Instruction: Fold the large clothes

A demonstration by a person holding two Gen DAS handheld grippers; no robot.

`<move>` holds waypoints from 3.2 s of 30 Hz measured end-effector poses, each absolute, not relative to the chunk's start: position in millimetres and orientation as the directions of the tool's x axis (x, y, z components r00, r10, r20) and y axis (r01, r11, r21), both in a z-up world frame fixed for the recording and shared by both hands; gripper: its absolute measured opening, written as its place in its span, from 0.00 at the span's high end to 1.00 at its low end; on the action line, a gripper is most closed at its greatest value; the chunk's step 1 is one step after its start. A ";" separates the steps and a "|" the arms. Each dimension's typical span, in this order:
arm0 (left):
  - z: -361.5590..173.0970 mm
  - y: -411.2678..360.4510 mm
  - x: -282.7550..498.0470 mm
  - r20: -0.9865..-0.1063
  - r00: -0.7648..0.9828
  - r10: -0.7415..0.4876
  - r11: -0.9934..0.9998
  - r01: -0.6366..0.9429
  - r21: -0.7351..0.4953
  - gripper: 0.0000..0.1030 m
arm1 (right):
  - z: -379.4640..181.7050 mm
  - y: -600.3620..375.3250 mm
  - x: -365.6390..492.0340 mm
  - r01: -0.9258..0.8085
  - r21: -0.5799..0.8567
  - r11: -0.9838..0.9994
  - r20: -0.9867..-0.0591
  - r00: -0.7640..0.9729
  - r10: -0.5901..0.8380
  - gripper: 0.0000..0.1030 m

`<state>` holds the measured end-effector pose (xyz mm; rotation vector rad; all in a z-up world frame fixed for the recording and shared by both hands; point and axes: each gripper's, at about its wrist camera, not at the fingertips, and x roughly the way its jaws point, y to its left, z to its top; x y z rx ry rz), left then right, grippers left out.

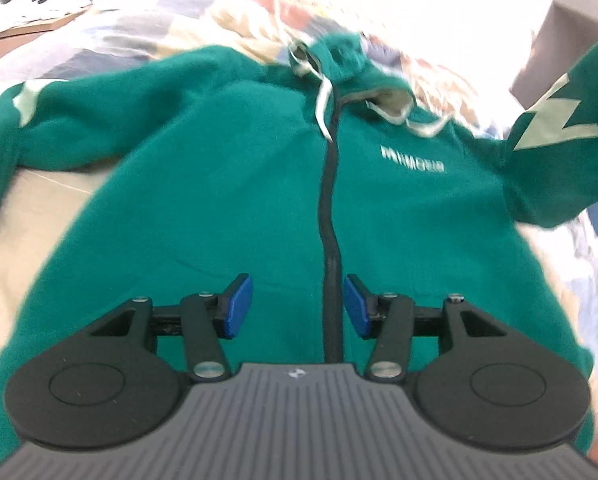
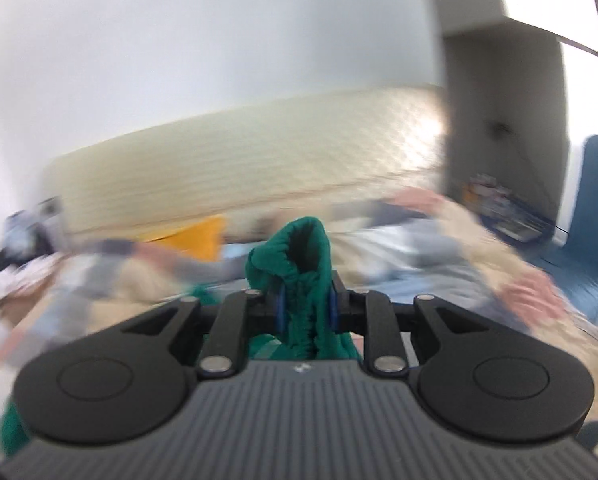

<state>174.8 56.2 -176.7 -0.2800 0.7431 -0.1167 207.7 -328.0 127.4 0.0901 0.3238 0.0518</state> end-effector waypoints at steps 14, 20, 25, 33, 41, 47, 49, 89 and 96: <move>-150.6 171.4 154.2 -0.549 0.820 -0.162 0.855 -0.162 -0.494 0.46 | -44.8 -74.8 188.1 -0.305 0.004 0.952 -0.510 0.818 0.265 0.75; -156.5 189.0 156.7 -0.549 0.821 -0.161 0.835 -0.184 -0.519 0.45 | -123.0 -53.0 195.0 -0.303 0.098 0.948 -0.633 0.716 0.295 0.68; -155.7 186.4 158.1 -0.530 0.832 -0.163 0.853 -0.151 -0.500 0.45 | -120.6 -56.5 197.6 -0.342 0.129 0.931 -0.652 0.678 0.340 0.52; -150.7 170.8 157.7 -0.498 0.845 -0.192 0.872 -0.086 -0.482 0.46 | -67.6 -141.2 148.1 -0.333 0.161 0.929 -0.545 0.754 0.365 0.21; -145.8 118.8 145.9 -0.491 0.832 -0.259 0.922 0.062 -0.382 0.46 | -86.9 -284.4 99.6 0.037 0.432 0.901 -0.489 0.849 0.199 0.22; -141.7 44.6 128.1 -0.507 0.766 -0.396 0.914 0.277 -0.295 0.46 | -134.2 -357.4 91.0 0.243 0.660 0.711 -0.523 0.828 0.202 0.32; -141.8 15.3 122.7 -0.519 0.715 -0.469 0.882 0.353 -0.312 0.46 | -148.2 -375.9 90.0 0.284 0.722 0.631 -0.521 0.824 0.225 0.44; -209.6 -46.2 156.8 -0.415 0.450 -0.791 0.575 0.313 -0.756 0.96 | -210.5 -341.9 151.3 0.263 0.812 0.521 -0.547 0.654 0.522 0.48; -220.4 -37.9 161.9 -0.454 0.476 -0.753 0.614 0.258 -0.746 0.96 | -237.4 -323.1 178.0 0.299 0.817 0.494 -0.561 0.609 0.560 0.53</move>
